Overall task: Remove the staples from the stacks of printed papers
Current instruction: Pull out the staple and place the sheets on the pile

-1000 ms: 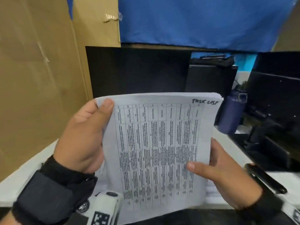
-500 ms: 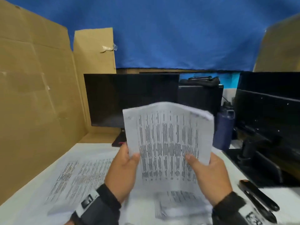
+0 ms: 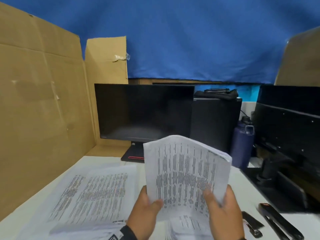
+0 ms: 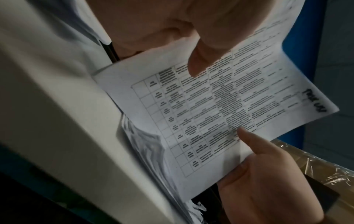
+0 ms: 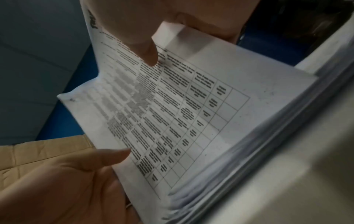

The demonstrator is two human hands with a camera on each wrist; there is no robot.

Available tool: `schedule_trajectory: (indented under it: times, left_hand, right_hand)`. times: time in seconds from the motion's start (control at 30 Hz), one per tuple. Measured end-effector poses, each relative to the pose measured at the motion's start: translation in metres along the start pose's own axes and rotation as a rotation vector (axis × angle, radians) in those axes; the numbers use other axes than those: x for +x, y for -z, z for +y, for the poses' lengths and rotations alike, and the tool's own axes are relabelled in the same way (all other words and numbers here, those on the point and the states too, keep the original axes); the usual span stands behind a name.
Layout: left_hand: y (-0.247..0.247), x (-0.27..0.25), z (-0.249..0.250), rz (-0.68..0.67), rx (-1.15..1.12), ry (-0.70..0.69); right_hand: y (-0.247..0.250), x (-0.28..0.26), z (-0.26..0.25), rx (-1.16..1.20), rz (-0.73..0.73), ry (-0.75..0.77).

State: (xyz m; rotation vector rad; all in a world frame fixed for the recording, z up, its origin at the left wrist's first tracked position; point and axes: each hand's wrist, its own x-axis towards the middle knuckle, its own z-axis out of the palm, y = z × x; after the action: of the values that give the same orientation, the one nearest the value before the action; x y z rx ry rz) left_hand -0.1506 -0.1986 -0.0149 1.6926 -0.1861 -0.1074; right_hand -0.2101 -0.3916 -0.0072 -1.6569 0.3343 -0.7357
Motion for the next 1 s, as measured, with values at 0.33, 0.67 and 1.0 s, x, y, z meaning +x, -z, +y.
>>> schedule_trajectory:
  times: [0.33,0.67,1.0]
  left_hand:
    - [0.001,-0.011,-0.003,-0.014,-0.284,0.007]
    - [0.002,-0.017,0.007,0.134,-0.057,0.027]
    - [0.035,-0.020,0.018,0.164,-0.199,0.034]
  right_hand:
    - [-0.001,-0.001,0.003,-0.005,0.002,-0.009]
    - [0.006,0.005,-0.002,-0.090,-0.006,-0.001]
    - [0.014,0.021,-0.018,0.155,-0.186,-0.160]
